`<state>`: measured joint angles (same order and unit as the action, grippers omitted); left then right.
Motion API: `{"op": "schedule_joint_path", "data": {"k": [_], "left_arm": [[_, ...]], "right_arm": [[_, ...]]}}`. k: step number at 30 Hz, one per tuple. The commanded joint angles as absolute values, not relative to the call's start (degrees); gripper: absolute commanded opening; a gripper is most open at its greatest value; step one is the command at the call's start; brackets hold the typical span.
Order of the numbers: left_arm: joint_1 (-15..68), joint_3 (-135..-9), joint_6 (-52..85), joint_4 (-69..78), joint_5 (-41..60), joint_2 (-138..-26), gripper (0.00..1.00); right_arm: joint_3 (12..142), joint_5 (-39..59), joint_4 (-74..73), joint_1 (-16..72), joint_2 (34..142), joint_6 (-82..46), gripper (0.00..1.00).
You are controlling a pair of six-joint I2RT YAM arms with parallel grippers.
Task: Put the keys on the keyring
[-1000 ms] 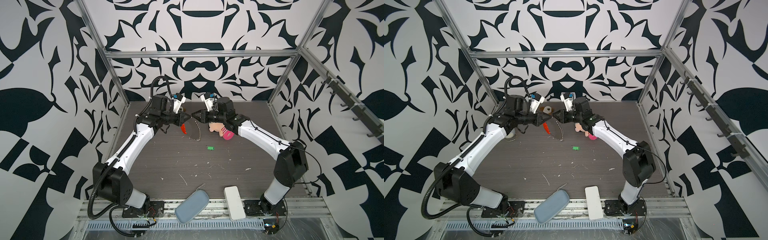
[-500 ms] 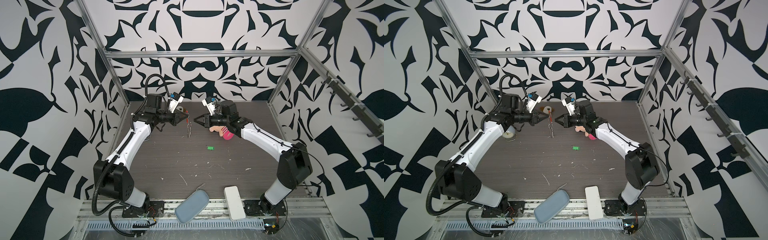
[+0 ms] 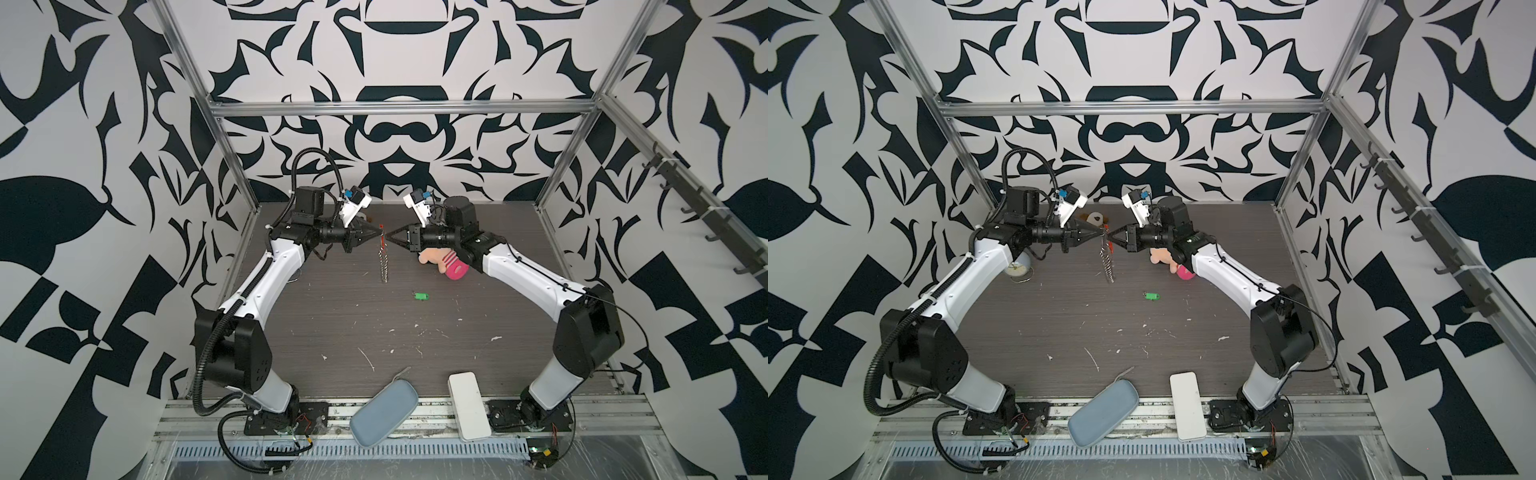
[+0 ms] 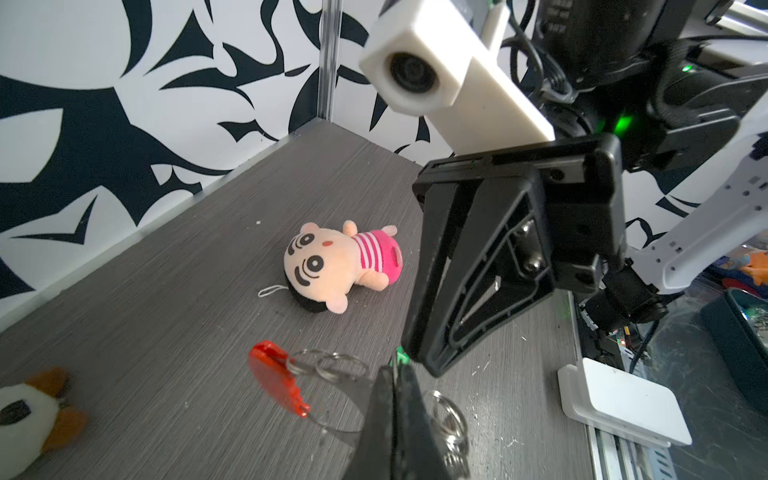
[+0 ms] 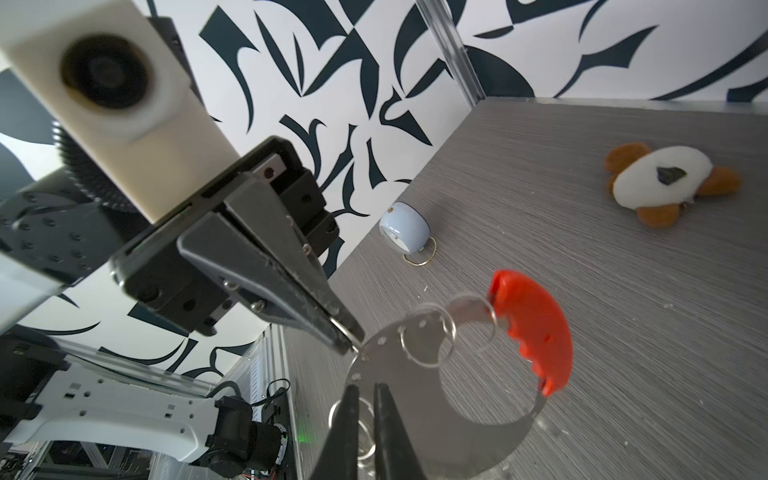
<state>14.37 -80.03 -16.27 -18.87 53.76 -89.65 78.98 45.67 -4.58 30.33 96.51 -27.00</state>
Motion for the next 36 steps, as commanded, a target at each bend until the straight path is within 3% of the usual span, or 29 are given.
{"op": "schedule_joint_path", "data": {"k": [1,16,24,36], "left_arm": [[13.9,-81.3,-16.1,-15.5,58.7,-90.0,0.0],[13.1,-83.3,-17.2,-18.1,62.8,-92.3,0.0],[12.1,-83.0,-17.1,-18.2,63.8,-91.6,0.0],[12.0,-83.0,-15.0,-16.6,67.0,-92.1,0.0]], "right_arm": [[82.4,48.4,-7.6,30.1,97.1,-27.6,0.11],[85.8,50.1,-6.8,30.6,99.1,-27.7,0.14],[83.5,44.1,1.4,28.6,95.5,-21.3,0.18],[85.5,50.0,0.5,28.7,95.2,-23.5,0.18]]}}
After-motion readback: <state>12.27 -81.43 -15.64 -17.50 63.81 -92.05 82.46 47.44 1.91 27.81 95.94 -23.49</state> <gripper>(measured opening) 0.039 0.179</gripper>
